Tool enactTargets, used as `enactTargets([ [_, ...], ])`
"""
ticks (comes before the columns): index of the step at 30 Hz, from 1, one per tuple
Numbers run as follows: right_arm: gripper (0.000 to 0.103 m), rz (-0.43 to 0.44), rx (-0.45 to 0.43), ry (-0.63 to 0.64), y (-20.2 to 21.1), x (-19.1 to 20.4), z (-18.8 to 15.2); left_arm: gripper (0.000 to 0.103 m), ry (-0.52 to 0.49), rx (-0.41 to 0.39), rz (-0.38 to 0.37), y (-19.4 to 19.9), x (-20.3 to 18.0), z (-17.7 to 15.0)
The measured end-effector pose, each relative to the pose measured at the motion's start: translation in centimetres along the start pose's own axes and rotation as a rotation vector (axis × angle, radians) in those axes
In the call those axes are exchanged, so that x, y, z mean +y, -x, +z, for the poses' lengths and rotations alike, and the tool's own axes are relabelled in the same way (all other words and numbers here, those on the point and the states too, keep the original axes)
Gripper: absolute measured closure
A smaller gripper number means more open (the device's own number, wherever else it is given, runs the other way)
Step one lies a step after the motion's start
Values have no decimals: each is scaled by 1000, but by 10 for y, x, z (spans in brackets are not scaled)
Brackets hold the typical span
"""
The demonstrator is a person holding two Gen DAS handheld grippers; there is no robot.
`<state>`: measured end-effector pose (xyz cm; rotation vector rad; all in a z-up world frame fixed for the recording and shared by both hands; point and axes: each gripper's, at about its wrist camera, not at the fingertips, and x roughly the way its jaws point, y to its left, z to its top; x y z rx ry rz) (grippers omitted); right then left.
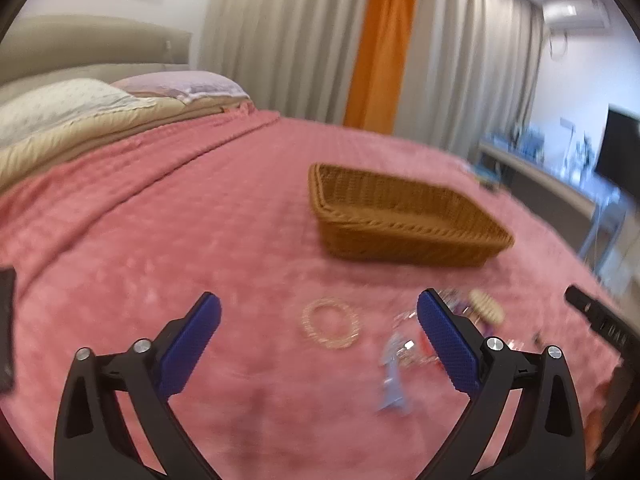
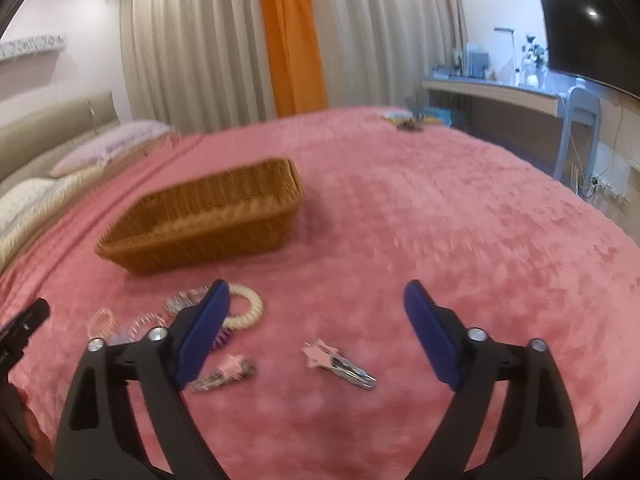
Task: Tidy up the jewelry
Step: 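Grasp the clear beaded bracelet with the left tool while the right tool grasps a pink star hair clip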
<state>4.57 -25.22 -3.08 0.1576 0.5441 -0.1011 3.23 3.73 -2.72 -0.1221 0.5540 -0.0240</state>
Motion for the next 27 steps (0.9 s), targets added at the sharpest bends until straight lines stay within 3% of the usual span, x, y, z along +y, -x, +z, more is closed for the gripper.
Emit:
enactTargets([
  [3,29,6,65,31,-7,-14,3,12,-42,108,-32,-10,14,11],
  [7,41,11,128,82,-14,-31,3,15,-31,150,-74,-15,30,20],
  [16,63,49,224,126,-25,-37,-9,37,-11,269,-157,-45,31,6],
  [21,64,96,211,211,-12,-25,-25,38,15,287,-173,-52,38,-5],
  [23,64,84,216,258,-13,-15,-28,46,26,302,-179,-55,38,-8],
  [27,64,65,259,303,-28,-3,-28,48,20,314,-184,-58,35,-10],
])
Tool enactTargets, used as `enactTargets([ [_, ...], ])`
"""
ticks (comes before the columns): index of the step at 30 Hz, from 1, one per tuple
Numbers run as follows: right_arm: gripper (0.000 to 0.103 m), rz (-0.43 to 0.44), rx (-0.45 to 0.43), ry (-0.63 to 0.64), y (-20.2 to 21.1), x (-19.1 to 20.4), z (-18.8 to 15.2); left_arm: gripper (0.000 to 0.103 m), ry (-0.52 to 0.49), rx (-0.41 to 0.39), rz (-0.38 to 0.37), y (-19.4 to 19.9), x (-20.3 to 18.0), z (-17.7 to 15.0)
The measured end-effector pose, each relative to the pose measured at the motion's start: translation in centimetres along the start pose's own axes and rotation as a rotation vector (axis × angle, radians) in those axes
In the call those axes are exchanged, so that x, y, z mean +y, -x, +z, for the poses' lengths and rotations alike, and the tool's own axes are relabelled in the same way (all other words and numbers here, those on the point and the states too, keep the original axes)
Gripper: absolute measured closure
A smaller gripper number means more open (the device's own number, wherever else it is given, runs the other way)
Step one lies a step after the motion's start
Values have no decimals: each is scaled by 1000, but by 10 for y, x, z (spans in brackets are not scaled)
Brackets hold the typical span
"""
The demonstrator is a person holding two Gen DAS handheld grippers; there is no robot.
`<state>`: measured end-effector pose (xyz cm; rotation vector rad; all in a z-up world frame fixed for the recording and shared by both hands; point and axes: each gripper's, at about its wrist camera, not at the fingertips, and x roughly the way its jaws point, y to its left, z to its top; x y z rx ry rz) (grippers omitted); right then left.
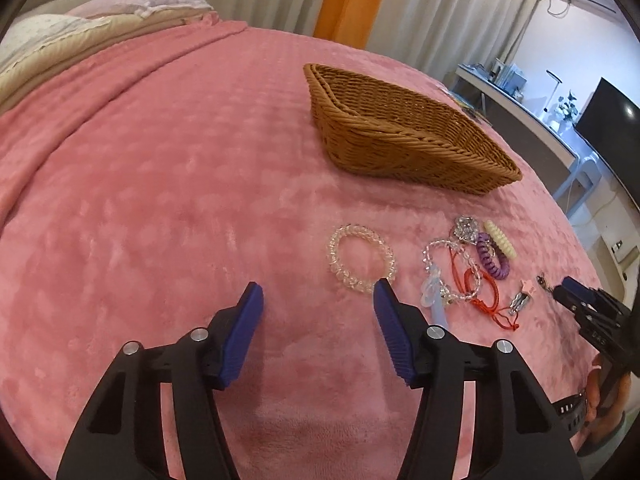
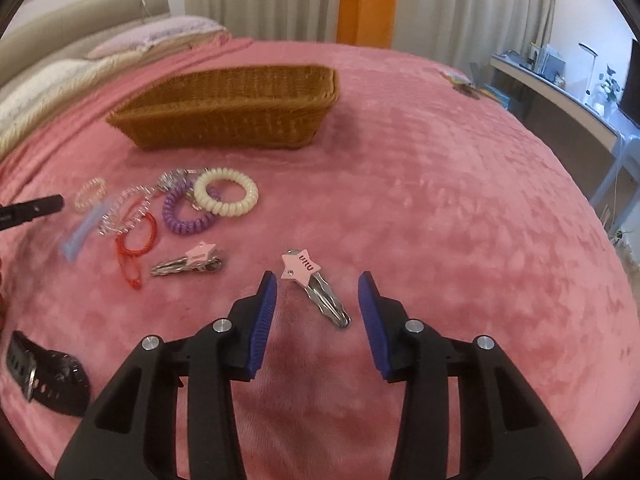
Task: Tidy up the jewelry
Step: 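Grasp the clear beaded bracelet with the left tool while the right tool grasps a pink star hair clip, then carry both items over the wicker basket and open both tools to drop them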
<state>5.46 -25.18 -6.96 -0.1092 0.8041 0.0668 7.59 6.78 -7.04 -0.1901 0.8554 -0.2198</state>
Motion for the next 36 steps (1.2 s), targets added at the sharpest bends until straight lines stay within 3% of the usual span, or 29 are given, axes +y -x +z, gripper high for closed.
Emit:
enactTargets([
  [7,76,37,71,-35,-20,1,10,48,7,29,-33,-9,-3,10],
  [12,84,17,53,-6,-17,12,9,50,-11,71,20,-26,-9,17],
  [14,83,20,40,-5,-13,15,8,72,-43,72,72,-31,-17,18],
  [15,83,27,31,-8,-9,17,8,77,-54,72,88,-32,-20,18],
  [16,83,32,26,-9,-7,18,8,94,-72,68,91,-32,-23,18],
  [19,83,48,3,-19,6,24,9,96,-115,45,104,-27,-36,17],
  [22,83,68,-36,-10,27,30,18,96,-118,-14,57,-6,-38,21],
  [26,83,80,-110,17,53,43,47,96,-106,-131,-18,36,-49,44],
  [29,83,110,-168,26,60,52,87,96,-125,-192,-53,49,-65,73],
  [32,83,121,-200,18,46,57,128,96,-145,-227,-67,42,-80,103],
  [36,83,165,-168,-23,7,59,173,96,-123,-211,-98,8,-86,138],
])
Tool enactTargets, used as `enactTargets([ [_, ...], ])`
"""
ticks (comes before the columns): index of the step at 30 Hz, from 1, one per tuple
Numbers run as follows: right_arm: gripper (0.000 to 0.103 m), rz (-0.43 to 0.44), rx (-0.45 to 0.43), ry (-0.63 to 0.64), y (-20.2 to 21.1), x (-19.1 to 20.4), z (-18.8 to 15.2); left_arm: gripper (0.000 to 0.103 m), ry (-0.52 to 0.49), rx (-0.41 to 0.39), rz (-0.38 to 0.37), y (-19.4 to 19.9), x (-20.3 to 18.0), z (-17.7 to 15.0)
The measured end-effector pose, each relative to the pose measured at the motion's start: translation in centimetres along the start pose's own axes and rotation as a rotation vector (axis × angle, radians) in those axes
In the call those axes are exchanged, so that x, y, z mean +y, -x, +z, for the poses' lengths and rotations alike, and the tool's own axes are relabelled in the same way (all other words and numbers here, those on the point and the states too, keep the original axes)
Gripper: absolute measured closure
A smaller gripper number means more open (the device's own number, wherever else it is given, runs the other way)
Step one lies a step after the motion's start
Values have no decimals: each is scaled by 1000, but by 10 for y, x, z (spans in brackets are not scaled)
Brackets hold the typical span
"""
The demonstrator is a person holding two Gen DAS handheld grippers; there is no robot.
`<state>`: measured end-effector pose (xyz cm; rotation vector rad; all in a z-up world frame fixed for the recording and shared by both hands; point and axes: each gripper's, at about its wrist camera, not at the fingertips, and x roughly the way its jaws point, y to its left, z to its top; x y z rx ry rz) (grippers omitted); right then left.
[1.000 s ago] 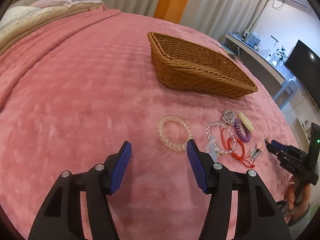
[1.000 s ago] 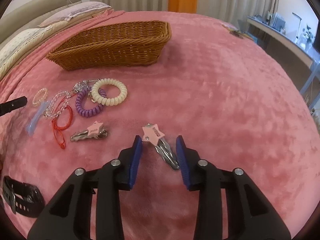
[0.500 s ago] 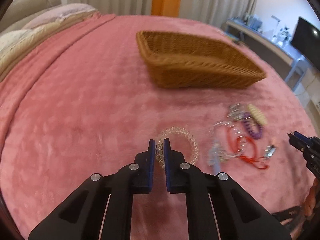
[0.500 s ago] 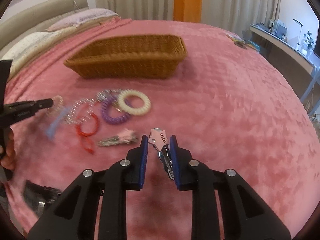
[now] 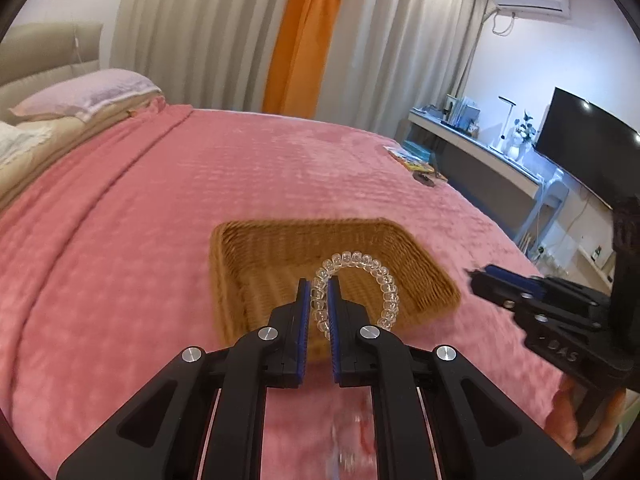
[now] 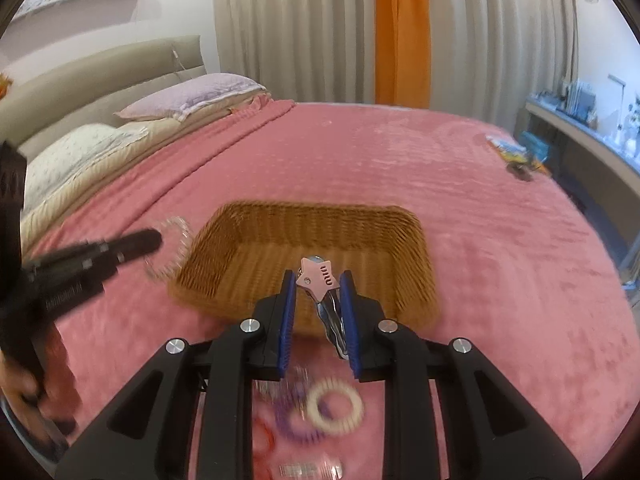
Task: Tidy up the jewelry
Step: 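Carry both items over the wicker basket and open both tools to drop them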
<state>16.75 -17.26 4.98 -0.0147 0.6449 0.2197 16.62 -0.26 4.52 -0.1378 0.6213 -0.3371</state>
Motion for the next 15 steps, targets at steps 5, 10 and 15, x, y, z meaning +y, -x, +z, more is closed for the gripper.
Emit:
enactTargets([
  [5,83,21,118,-79,-77,-15,27,96,23,49,5,-56,10,8],
  [10,83,-6,218,-107,-129,-25,23,96,39,90,14,-91,22,-1],
  [15,83,-20,279,-99,-151,-27,9,96,35,130,28,-109,26,-11],
])
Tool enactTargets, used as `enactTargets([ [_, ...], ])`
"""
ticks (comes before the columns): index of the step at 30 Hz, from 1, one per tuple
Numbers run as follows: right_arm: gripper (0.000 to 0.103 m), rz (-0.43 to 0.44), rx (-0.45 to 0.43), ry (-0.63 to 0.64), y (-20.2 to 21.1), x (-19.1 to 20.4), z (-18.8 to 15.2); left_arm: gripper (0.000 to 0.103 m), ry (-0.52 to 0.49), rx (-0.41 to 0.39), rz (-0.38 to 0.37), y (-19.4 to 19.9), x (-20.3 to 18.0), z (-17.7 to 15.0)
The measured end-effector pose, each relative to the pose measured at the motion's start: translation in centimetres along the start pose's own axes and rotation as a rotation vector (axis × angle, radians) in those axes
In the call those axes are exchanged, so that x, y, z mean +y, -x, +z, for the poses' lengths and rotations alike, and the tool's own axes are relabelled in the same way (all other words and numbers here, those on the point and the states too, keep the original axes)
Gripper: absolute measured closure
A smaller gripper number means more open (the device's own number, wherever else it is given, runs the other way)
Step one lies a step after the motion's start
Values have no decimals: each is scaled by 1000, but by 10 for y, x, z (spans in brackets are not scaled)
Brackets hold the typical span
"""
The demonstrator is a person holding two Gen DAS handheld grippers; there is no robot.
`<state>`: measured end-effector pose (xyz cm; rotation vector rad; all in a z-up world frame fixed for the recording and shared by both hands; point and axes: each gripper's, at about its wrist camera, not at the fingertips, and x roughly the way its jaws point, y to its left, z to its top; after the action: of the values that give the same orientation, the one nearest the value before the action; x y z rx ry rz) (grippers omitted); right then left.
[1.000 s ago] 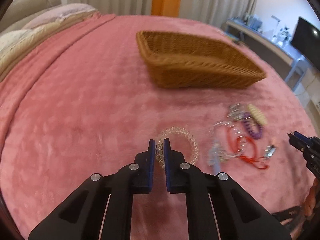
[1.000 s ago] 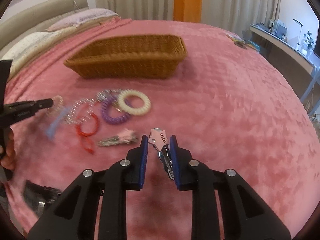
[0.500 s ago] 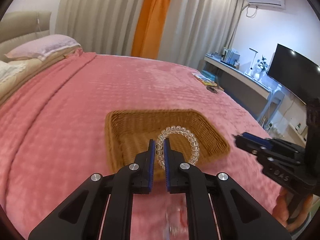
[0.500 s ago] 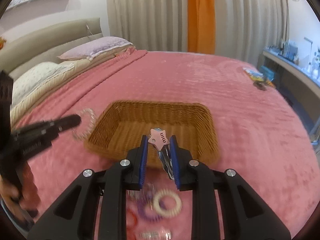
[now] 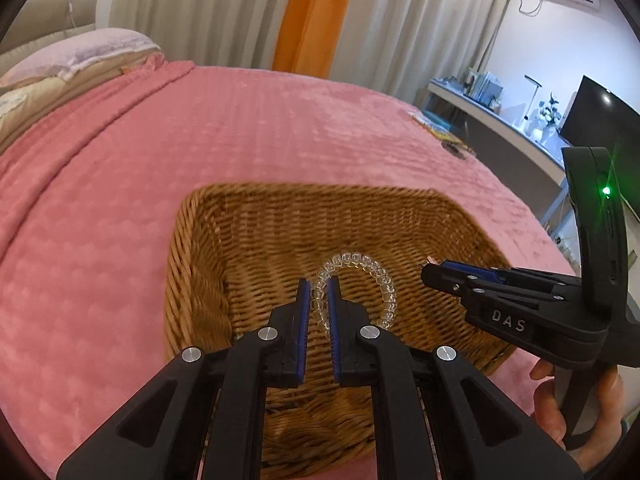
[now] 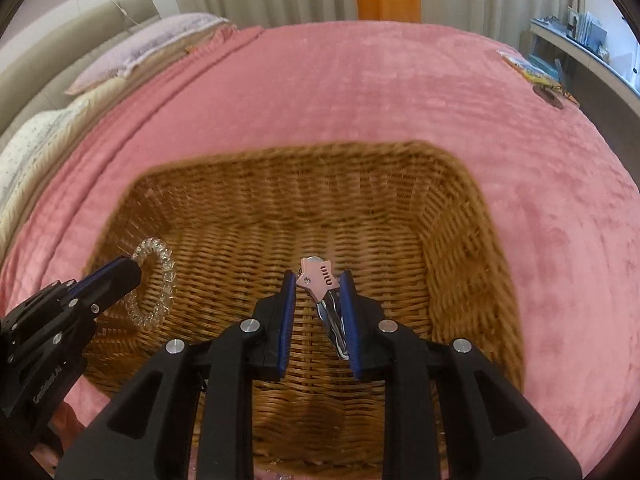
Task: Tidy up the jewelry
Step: 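Carry both items over the wicker basket and open both tools to drop them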
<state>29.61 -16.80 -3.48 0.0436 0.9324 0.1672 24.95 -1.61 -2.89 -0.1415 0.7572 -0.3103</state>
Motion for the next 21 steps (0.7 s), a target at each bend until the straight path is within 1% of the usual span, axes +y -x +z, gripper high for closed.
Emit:
enactTargets([
  [3,83,4,16,-24,-5,-1,-1,95,20,0,3,2,5,-1],
  [4,82,19,17,-36,-4,-2,-2,86,28,-3,-8,5,8,-2],
  [5,81,25,14,-42,-2,-3,-1,72,33,-11,-17,10,8,-2],
  [6,79,29,0,-45,3,-4,-2,66,33,-29,-12,17,8,-2],
  [7,72,29,-14,-41,9,-4,-2,62,29,-44,-9,22,7,-2],
  [8,64,26,-35,-35,19,-4,-4,62,26,-57,-12,30,5,-2],
  [9,59,24,-48,-33,26,-2,-4,62,30,-67,-25,40,5,-3],
  [10,57,27,-63,-32,35,-1,-5,62,37,-77,-38,49,4,-4],
  [13,57,62,-111,-21,72,3,-15,60,49,-113,-69,81,2,-8],
  [17,57,98,-171,7,126,14,-45,58,42,-163,-82,133,-2,-24],
  [21,57,118,-224,51,178,28,-101,58,33,-181,-73,174,-6,-48],
])
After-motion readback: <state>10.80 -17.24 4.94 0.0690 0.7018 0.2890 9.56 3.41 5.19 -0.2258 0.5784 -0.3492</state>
